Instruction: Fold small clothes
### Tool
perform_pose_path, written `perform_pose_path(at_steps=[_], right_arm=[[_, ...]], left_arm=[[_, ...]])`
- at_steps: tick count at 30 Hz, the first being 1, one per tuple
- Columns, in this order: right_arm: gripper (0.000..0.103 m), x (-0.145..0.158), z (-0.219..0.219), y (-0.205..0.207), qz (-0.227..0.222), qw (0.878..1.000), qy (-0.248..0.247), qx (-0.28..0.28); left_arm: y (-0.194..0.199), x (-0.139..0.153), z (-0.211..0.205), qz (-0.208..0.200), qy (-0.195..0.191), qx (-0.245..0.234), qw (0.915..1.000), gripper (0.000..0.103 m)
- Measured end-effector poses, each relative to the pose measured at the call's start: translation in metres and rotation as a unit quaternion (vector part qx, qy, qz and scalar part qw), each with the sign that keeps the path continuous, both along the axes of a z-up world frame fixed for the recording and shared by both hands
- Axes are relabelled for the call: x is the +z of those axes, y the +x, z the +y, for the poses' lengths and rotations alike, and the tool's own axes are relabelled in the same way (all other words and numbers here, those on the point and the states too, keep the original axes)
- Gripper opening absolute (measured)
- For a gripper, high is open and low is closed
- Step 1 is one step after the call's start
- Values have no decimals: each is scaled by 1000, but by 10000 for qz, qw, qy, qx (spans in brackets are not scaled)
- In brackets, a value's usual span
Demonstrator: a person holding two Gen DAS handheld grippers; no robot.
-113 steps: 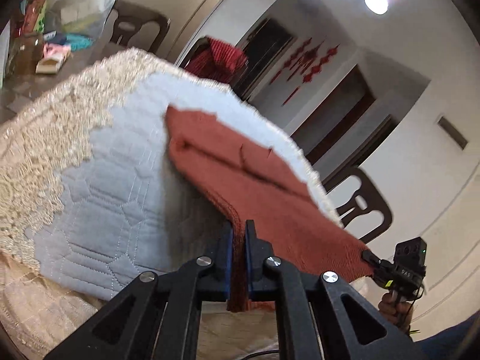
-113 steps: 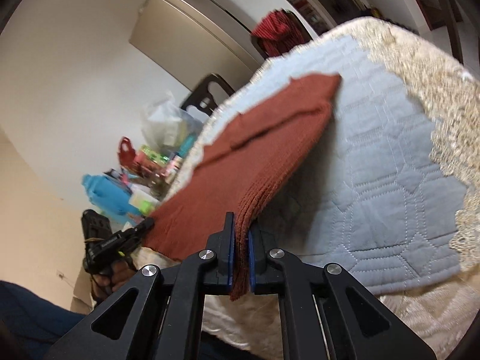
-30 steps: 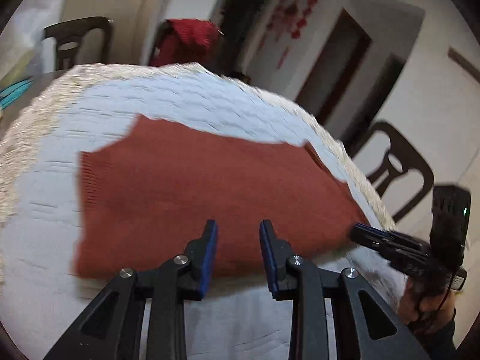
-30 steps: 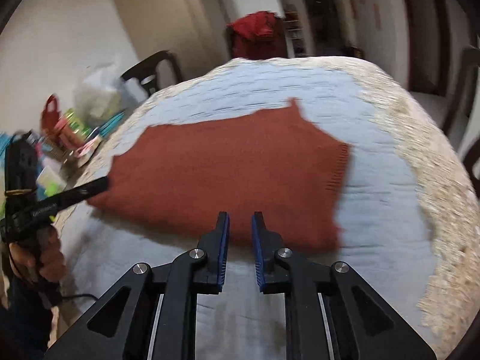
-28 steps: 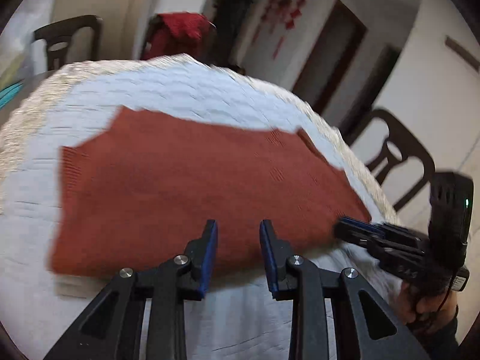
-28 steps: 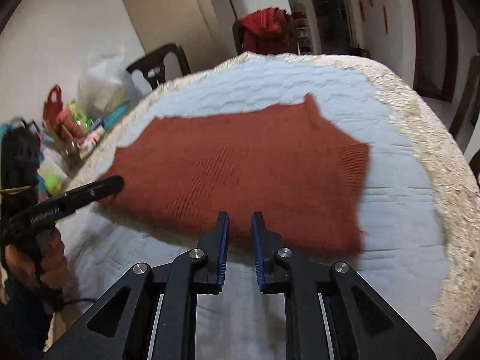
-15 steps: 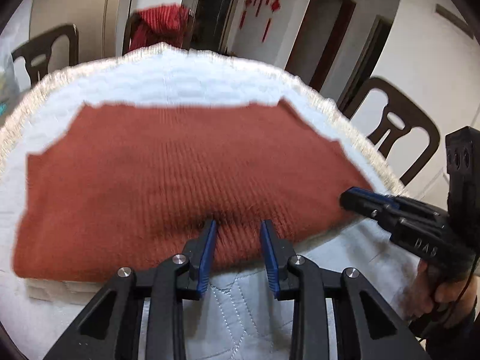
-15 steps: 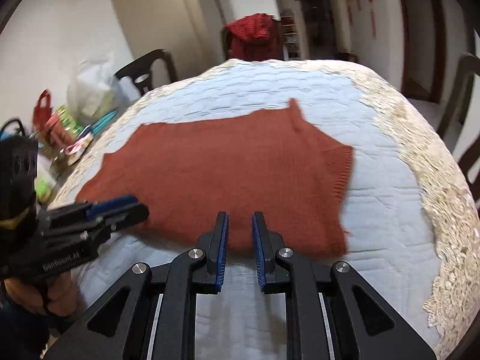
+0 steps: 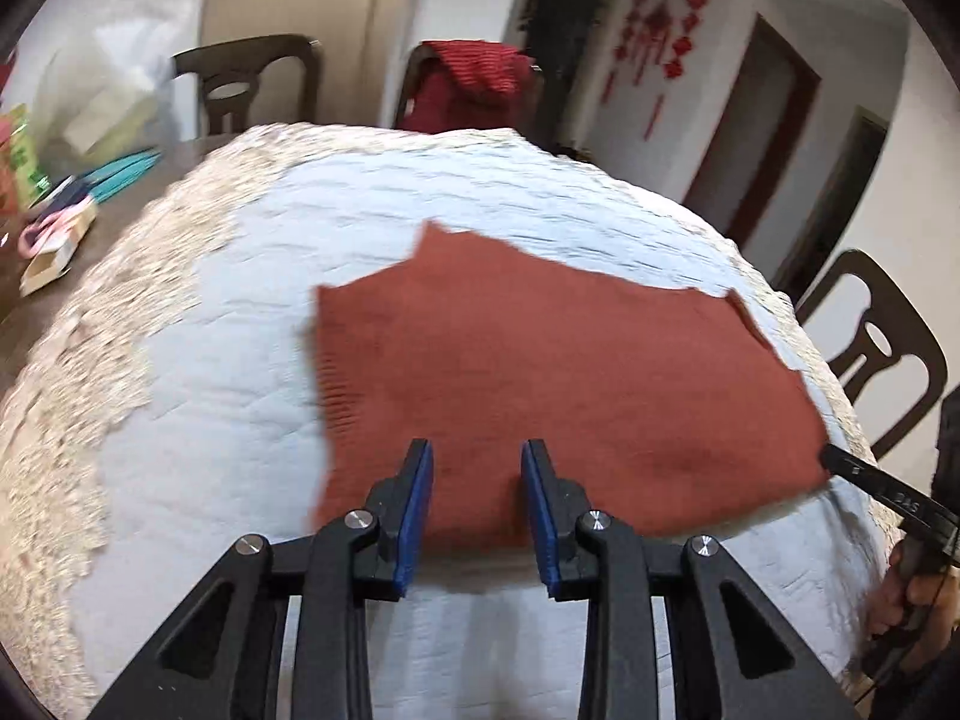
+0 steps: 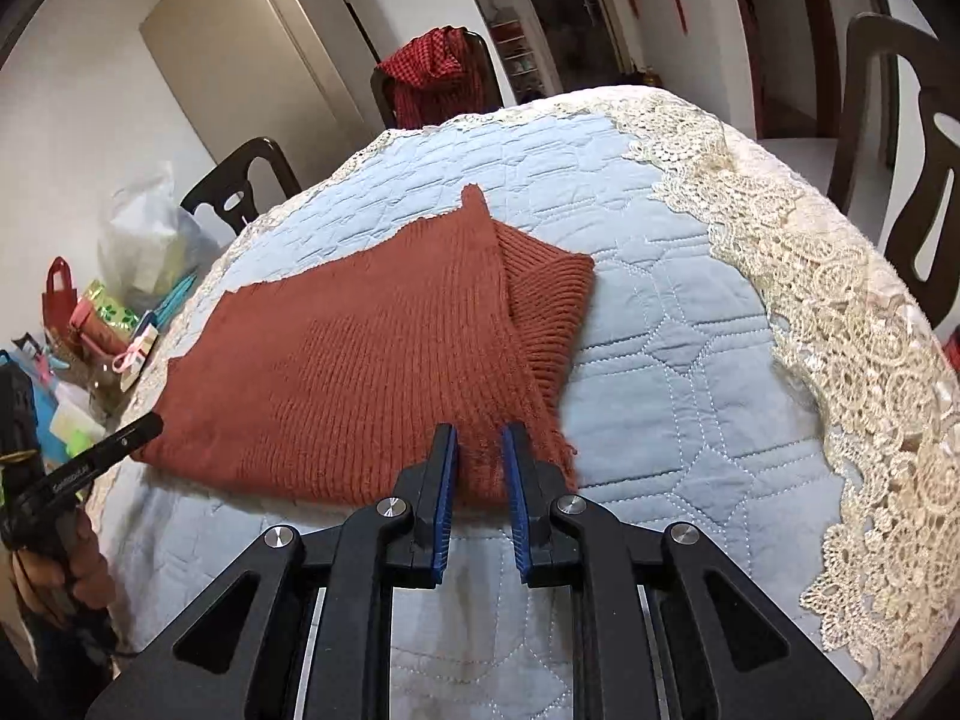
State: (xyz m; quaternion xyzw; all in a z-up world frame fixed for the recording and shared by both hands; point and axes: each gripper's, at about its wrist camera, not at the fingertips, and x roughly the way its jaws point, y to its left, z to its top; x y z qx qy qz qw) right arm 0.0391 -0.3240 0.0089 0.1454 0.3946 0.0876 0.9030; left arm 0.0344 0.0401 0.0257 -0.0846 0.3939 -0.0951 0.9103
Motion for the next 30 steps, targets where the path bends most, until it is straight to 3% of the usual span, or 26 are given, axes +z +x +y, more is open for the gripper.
perform_pose_path(at_steps=[5, 8, 12, 18, 22, 24, 30], right_arm=[[16, 12, 20, -6, -193, 9993, -244, 218], [16, -1, 24, 2, 58, 9983, -522, 238], [16, 9, 26, -2, -43, 9986, -451, 261], [16, 21, 70, -8, -265, 9938, -338, 1028], [16, 7, 98, 4, -124, 9887, -495, 1408], [16, -5, 102, 11, 74, 9884, -609, 1388], [16, 14, 75, 1, -202, 9928, -391, 1115]], left_arm=[[-2, -11, 5, -22, -88, -5, 10000, 33], [-2, -12, -1, -5, -46, -20, 10000, 33], [-7, -5, 0, -74, 4, 4, 10000, 33], [-10, 1, 3, -187, 83, 115, 9997, 33], [-3, -17, 7, 60, -37, 124, 9999, 33], [-5, -15, 5, 18, -4, 109, 9999, 33], [-11, -3, 9, -180, -77, 121, 9997, 33]])
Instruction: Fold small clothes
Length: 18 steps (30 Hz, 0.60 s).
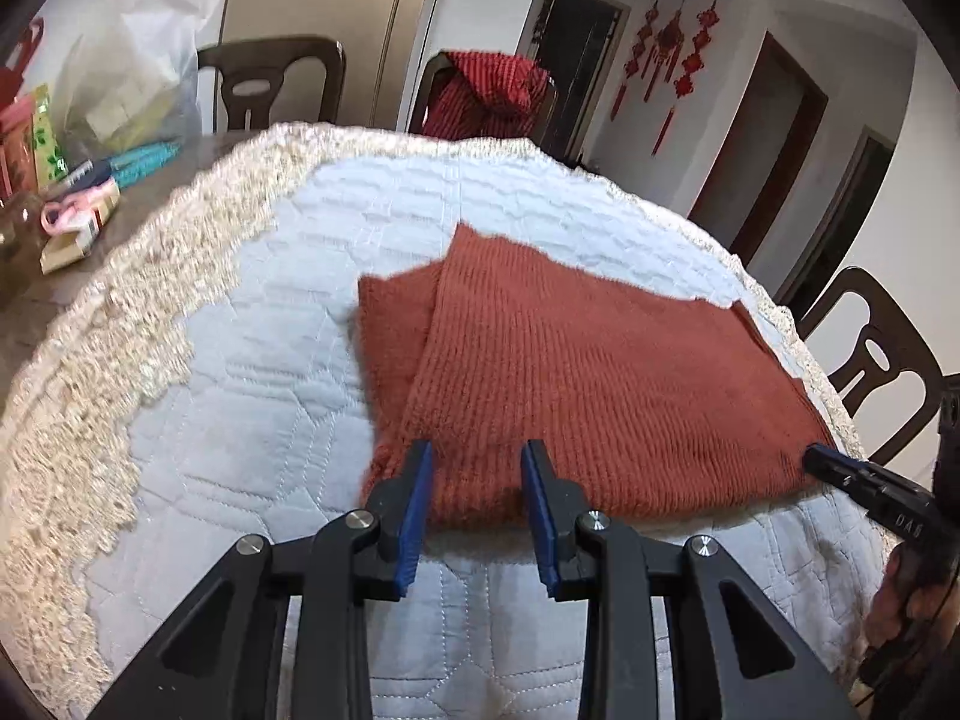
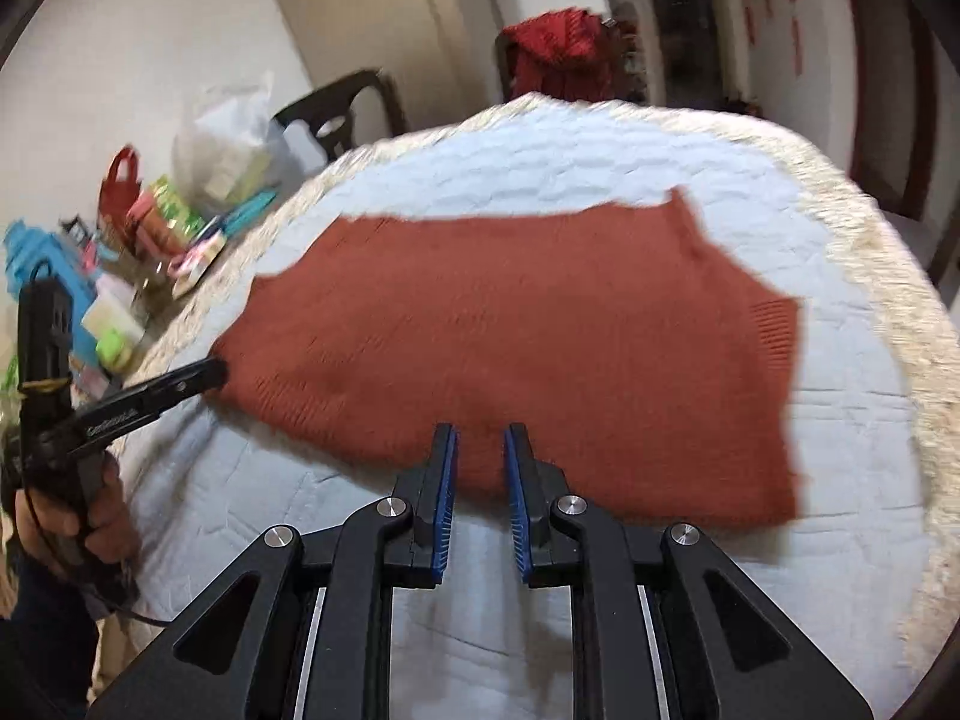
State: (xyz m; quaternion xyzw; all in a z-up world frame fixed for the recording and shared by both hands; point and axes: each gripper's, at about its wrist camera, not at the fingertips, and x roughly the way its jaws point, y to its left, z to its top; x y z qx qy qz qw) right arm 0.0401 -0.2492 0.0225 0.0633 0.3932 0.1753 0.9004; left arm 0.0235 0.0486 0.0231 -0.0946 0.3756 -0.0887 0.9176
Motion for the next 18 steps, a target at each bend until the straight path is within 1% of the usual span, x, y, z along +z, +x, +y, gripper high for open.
perform_pose_path(at_steps=[1, 3, 4, 6, 8, 9, 13, 16, 18], right_arm=[[16, 2, -8, -2, -47, 9999, 14, -134], [16, 1, -30, -4, -53, 9987, 58, -496], [16, -1, -40, -3, 0, 9977, 69, -676], [16, -12, -59, 1, 218, 9938, 45, -1090], [16, -16, -69, 0, 188, 9936, 316, -1072], [16, -16, -69, 0, 182, 9935, 317, -1076], [16, -13, -59, 1, 118, 9943, 5, -1059], [16, -13, -60, 2, 143, 9943, 76, -1054], [16, -9, -60, -1, 149, 9944, 33, -1049]], left_arm=[[0, 1, 0, -28, 25, 21, 10000, 33], [5, -4, 2, 66, -10, 10, 10000, 33], [8, -9, 1, 157, -3, 20, 9999, 33], [9, -13, -3, 152, 102, -6, 9998, 33], [8, -13, -7, 132, 208, 14, 9997, 33], [8, -13, -6, 139, 193, 30, 9997, 33], [7, -12, -5, 150, 114, 50, 9998, 33], [6, -10, -6, 199, 141, 85, 9997, 33], [4, -6, -7, 197, 217, 81, 9995, 33]])
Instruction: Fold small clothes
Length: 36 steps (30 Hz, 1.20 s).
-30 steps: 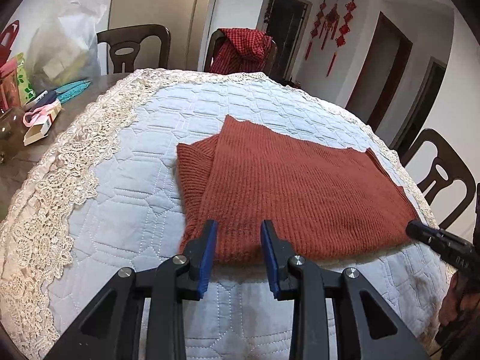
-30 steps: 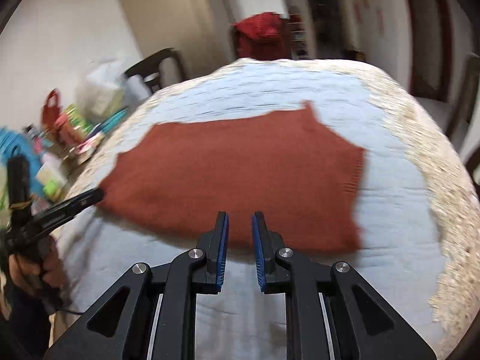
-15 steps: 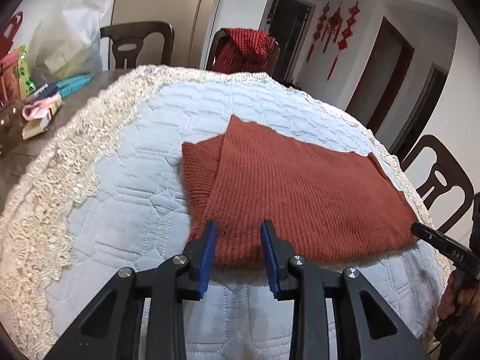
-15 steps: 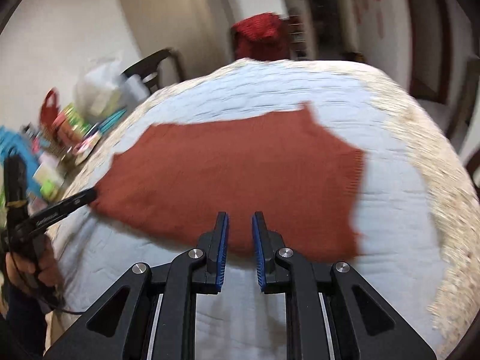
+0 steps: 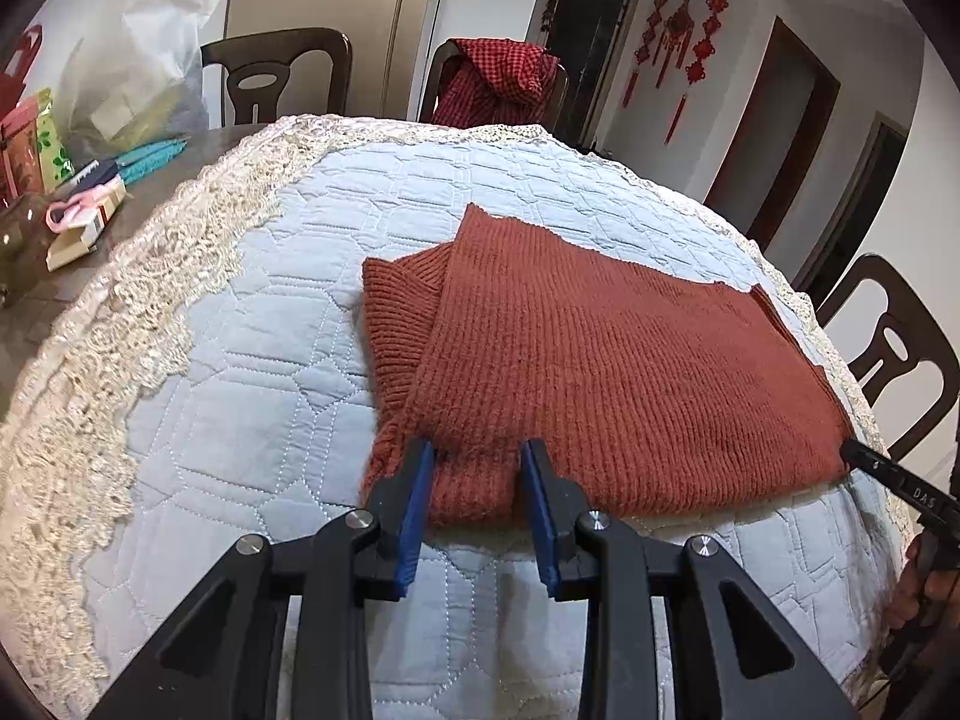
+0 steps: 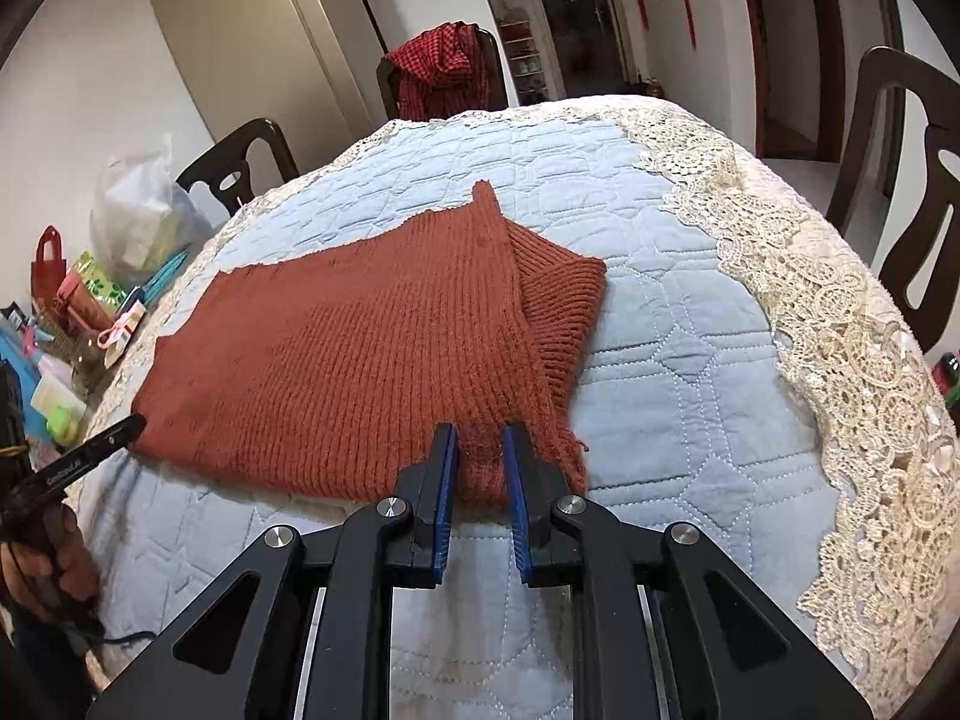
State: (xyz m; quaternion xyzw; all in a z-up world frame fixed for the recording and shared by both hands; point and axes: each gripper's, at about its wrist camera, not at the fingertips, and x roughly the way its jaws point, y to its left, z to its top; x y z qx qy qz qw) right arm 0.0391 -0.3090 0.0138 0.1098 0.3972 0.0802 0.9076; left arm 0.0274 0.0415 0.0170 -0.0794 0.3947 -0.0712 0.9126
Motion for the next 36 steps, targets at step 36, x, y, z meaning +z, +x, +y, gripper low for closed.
perform_pose_path(at_steps=[36], right_arm=[[45, -19, -40, -8, 379, 9813, 1879, -155]], left_arm=[[3, -23, 44, 351, -1772, 407, 9827, 42]])
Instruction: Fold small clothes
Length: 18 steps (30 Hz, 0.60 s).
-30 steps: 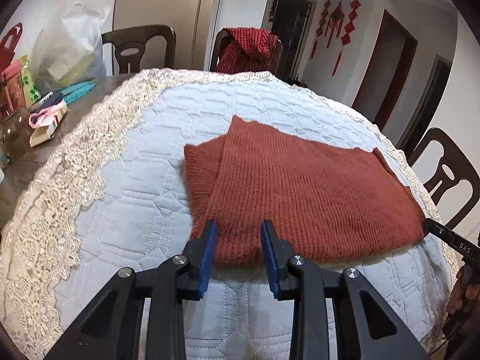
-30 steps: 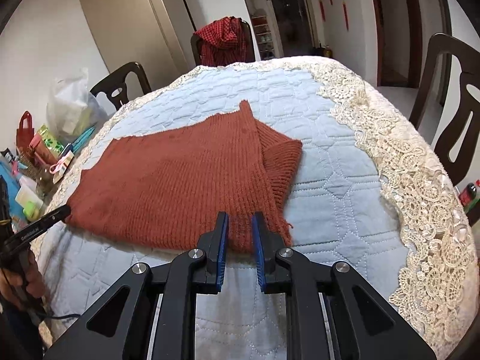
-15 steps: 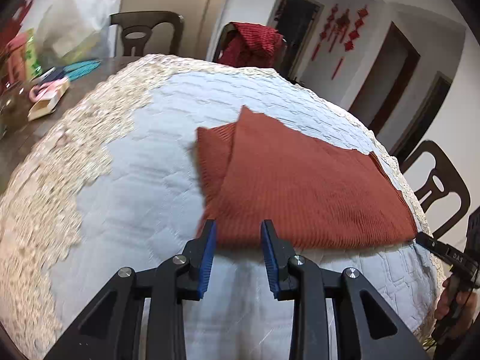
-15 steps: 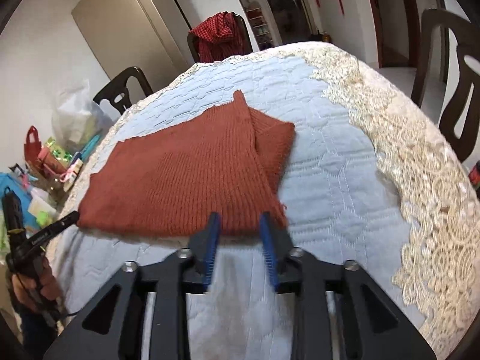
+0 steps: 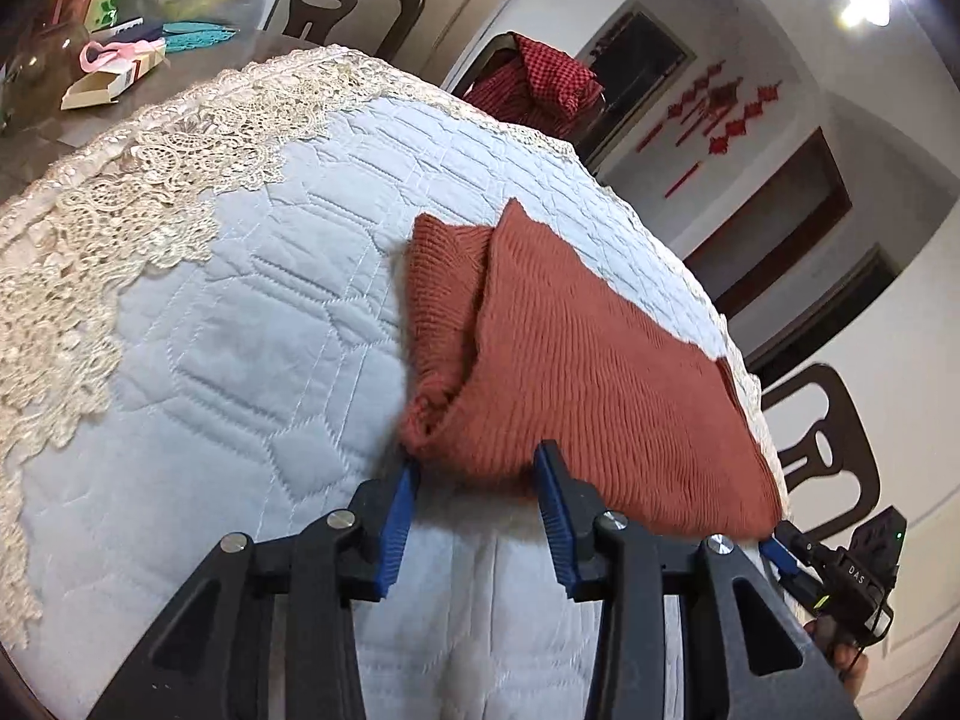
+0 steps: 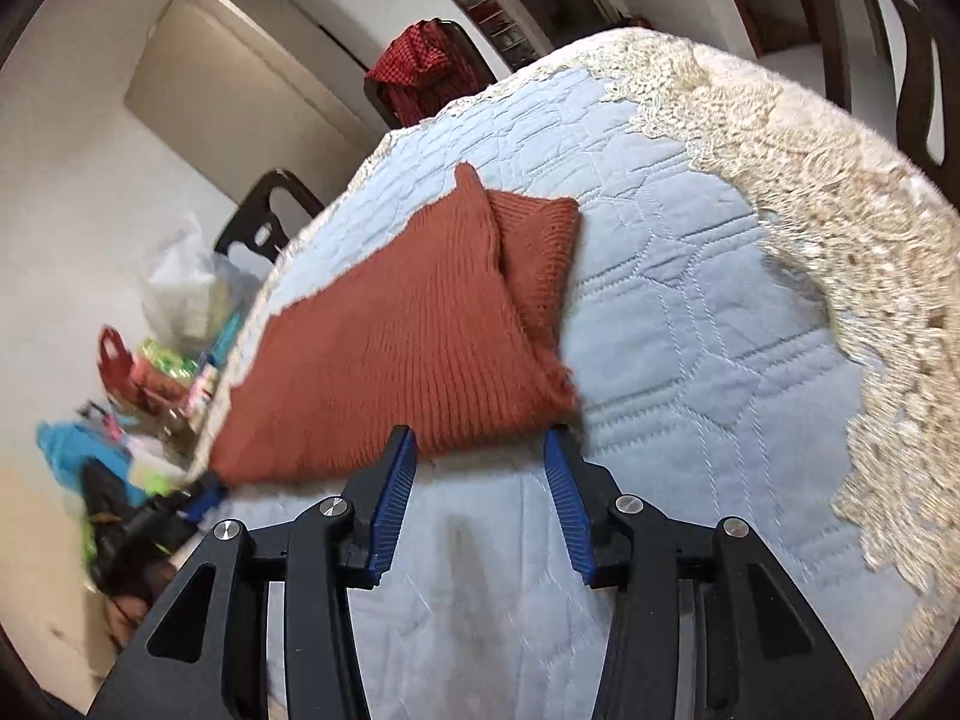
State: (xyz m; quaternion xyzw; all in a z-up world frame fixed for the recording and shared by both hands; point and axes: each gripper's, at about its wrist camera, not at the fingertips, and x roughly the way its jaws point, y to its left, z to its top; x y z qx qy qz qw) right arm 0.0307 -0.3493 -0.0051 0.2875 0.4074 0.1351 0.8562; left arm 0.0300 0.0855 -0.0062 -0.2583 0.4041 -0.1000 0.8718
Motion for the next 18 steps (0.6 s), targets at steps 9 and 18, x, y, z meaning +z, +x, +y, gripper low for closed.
perform_pose_path(at_steps=[9, 18], right_arm=[[45, -6, -14, 12, -16, 9955, 847, -422], [14, -7, -11, 15, 80, 9968, 695, -375]], left_arm=[[12, -3, 0, -46, -60, 154, 9999, 38], [12, 7, -3, -67, 98, 124, 9999, 17]])
